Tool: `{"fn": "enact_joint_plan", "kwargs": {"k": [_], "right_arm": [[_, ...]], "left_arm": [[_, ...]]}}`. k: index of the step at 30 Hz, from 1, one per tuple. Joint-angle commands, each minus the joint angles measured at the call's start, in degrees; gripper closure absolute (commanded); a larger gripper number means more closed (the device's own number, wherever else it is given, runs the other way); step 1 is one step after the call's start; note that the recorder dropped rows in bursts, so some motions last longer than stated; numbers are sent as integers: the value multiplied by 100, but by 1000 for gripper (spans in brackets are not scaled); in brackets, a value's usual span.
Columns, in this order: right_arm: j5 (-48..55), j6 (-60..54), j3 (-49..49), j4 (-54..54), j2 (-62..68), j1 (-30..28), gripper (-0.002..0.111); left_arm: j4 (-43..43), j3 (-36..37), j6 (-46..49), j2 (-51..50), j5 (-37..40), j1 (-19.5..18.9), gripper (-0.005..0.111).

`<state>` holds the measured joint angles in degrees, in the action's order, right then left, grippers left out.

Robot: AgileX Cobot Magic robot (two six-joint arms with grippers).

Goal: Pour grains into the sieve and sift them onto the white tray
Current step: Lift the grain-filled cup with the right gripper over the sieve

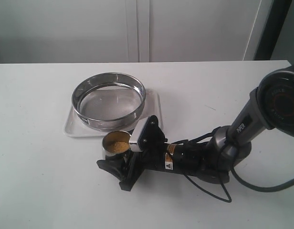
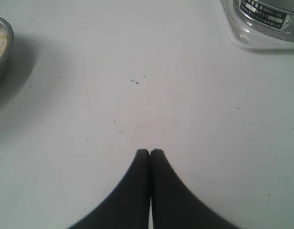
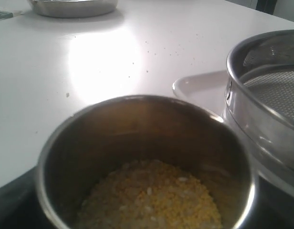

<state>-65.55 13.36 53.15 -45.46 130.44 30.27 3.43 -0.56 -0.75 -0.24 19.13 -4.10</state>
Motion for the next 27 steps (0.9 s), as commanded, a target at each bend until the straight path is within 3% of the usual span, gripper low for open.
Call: {"fn": "enact_joint_plan", "kwargs": {"k": [1, 15, 27], "right_arm": [[169, 258, 9, -2, -147, 11, 108], [461, 1015, 9, -49, -996, 11, 108], [2517, 2044, 417, 0, -1983, 11, 108]], "left_arm": [[35, 56, -48, 24, 12, -6, 107], [35, 56, -48, 24, 12, -6, 107], [35, 56, -48, 24, 12, -6, 107]]}}
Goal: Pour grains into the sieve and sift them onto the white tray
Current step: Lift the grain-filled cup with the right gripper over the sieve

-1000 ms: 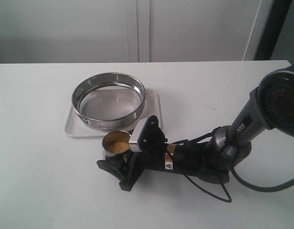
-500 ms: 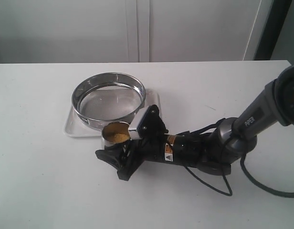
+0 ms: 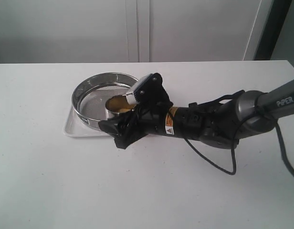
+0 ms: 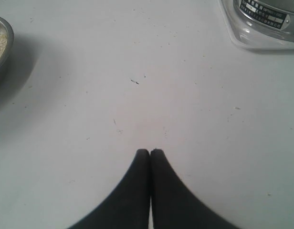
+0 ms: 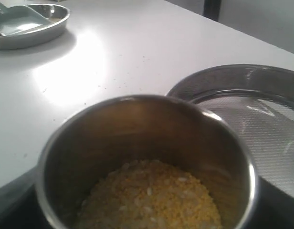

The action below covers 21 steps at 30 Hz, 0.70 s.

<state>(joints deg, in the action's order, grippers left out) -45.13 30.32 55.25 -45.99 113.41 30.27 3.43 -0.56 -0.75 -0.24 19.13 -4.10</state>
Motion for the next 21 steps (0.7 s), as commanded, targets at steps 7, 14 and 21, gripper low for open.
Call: {"fn": "enact_joint_plan", "kwargs": {"k": [7, 14, 21], "right_arm": [[1489, 1299, 794, -136, -416, 11, 108], [2455, 1978, 1344, -274, -416, 11, 108], [3588, 2109, 1960, -418, -404, 11, 108]], "left_arm": [[35, 56, -48, 24, 12, -6, 107], [35, 56, -48, 24, 12, -6, 107], [35, 56, -48, 24, 12, -6, 107]]}}
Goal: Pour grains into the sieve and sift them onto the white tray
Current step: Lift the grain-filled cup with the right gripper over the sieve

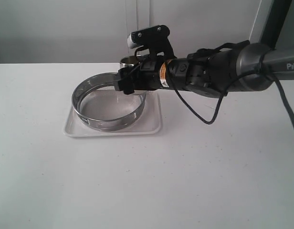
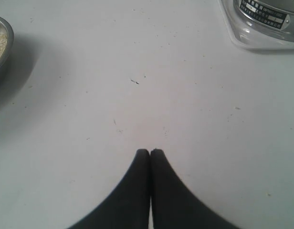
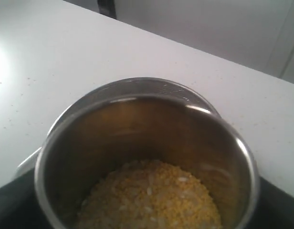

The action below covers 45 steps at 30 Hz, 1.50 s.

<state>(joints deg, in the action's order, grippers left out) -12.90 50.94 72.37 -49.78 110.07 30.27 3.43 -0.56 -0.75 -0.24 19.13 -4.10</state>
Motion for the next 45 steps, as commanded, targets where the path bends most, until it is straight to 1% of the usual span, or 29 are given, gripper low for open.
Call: {"fn": "enact_joint_plan", "kwargs": {"k": [1, 7, 16, 24, 45], "right_arm": [[464, 25, 374, -39, -60, 11, 108], [860, 10, 969, -126, 126, 33, 108], [1863, -1005, 1640, -169, 613, 306, 108], [2338, -1393, 2110, -169, 955, 418, 108], [3739, -3870, 3123, -169, 1648, 859, 108]], "left_arm": [[35, 56, -48, 24, 12, -6, 107], [35, 56, -48, 24, 12, -6, 107], [35, 56, -48, 24, 12, -6, 107], [35, 56, -48, 24, 12, -6, 107], [35, 56, -48, 24, 12, -6, 107]]}}
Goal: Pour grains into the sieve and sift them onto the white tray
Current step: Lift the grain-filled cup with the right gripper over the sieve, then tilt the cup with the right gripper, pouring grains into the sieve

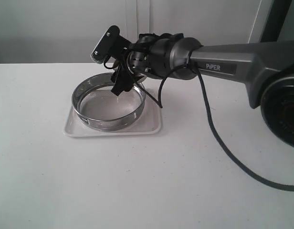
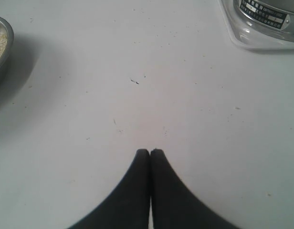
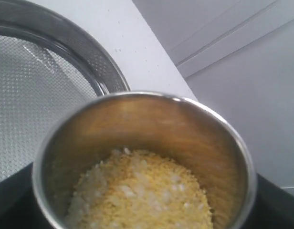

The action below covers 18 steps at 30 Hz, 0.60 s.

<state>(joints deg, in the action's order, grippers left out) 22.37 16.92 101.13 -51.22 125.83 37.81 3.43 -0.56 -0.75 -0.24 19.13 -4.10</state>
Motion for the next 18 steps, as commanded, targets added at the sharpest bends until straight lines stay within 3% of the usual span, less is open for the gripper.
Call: {"fn": "enact_joint_plan", "kwargs": {"k": [1, 10, 18], "right_arm": [[342, -609, 320, -25, 103, 135, 108], [1041, -1280, 813, -325, 356, 307, 108], [1052, -1521, 863, -619, 434, 380, 108]], "left_arm": [[35, 56, -48, 24, 12, -6, 107], [35, 56, -48, 24, 12, -6, 107], [35, 56, -48, 24, 12, -6, 107]]}}
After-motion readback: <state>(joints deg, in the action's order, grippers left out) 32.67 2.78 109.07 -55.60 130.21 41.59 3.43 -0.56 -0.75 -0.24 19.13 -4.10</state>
